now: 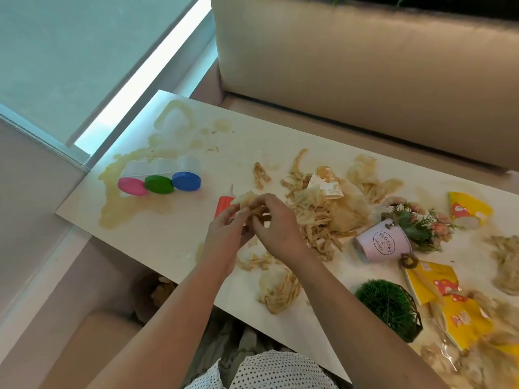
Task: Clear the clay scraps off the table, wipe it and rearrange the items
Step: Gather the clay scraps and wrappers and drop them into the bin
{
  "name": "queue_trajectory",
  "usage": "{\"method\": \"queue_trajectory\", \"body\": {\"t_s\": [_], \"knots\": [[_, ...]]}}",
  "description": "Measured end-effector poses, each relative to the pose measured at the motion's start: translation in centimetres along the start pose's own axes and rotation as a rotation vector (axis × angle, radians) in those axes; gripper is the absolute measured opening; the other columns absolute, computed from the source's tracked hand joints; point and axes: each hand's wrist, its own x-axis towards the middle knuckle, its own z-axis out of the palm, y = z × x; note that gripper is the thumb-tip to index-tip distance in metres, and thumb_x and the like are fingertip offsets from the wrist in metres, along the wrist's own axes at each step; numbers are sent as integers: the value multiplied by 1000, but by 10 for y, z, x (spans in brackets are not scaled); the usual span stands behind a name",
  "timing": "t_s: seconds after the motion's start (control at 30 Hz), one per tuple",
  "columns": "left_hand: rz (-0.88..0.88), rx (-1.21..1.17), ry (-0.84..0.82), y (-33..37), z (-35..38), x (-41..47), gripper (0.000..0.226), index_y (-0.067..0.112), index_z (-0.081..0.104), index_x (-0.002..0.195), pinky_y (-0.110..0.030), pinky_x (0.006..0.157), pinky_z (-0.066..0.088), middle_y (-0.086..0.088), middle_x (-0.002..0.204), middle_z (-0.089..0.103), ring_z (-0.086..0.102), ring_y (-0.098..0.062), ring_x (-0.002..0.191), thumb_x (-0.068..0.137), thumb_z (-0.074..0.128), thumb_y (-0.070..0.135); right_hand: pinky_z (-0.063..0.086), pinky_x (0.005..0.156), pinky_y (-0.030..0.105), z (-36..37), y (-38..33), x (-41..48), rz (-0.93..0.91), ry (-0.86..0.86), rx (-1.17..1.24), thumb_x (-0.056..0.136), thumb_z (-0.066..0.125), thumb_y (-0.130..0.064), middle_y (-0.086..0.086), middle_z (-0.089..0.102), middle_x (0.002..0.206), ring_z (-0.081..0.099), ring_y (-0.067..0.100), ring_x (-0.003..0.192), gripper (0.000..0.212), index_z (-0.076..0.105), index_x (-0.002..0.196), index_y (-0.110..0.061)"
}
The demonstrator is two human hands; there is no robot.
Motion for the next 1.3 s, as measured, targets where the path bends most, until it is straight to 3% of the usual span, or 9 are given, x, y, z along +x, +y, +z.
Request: {"method": "queue_trajectory", "body": {"t_s": [0.17,0.33,0.57,0.73,0.8,0.9,1.1,1.2,1.3], "knots": [[6,-72,91,-9,-2,-7,23,10,71,122,-37,92,59,-21,112,74,73,-26,101,99,66,9,56,92,26,-12,0,-9,95,-121,123,95,58,-7,-7,69,109,67,5,104,32,55,119,-27],[44,-35,147,-13,-8,-4,26,11,71,121,-28,82,58,-16,105,72,72,-18,93,95,71,7,49,90,21,-28,13,8,157,-2,22,95,53,-1,-8,64,120,59,4,109,36,56,123,-24],[139,105,144,-13,-9,-3,35,9,69,127,-28,81,59,-13,115,73,73,-15,93,92,74,7,41,106,50,-54,52,59,326,-147,-835,90,47,-4,15,23,155,26,41,135,59,42,147,-21],[167,147,136,-13,-7,-9,32,10,71,123,-26,79,59,-13,113,74,74,-12,90,92,75,8,46,98,49,-53,75,62,295,-328,-1057,90,49,3,19,30,152,31,41,135,49,50,136,-13],[164,150,136,-13,-8,-10,31,10,71,123,-26,78,59,-13,112,74,74,-11,88,92,75,7,49,74,42,-50,76,63,246,-328,-1058,86,45,12,15,51,123,49,33,110,32,56,106,-11],[164,165,146,-12,-11,-10,32,11,71,125,-26,78,59,-13,113,74,74,-12,89,93,74,8,40,59,33,-50,73,77,183,-299,-958,81,46,17,7,51,85,53,26,81,28,53,78,-10],[146,167,178,-16,-14,-12,32,10,71,126,-23,75,59,-13,116,73,74,-13,89,94,73,8,51,81,34,-56,67,137,61,99,-584,92,50,6,12,55,109,56,26,96,23,69,103,-3],[136,169,190,-20,-17,-13,29,13,72,123,-25,78,60,-10,113,75,75,-18,95,94,73,10,49,97,43,-56,86,163,265,21,-628,93,50,-6,17,43,132,48,36,117,29,59,120,-3],[137,158,207,-24,-20,-12,22,17,75,116,-25,79,59,-7,106,77,75,-20,95,95,72,10,41,105,51,-52,105,175,487,-141,-726,94,52,-34,19,24,154,29,42,134,54,44,141,-8]]}}
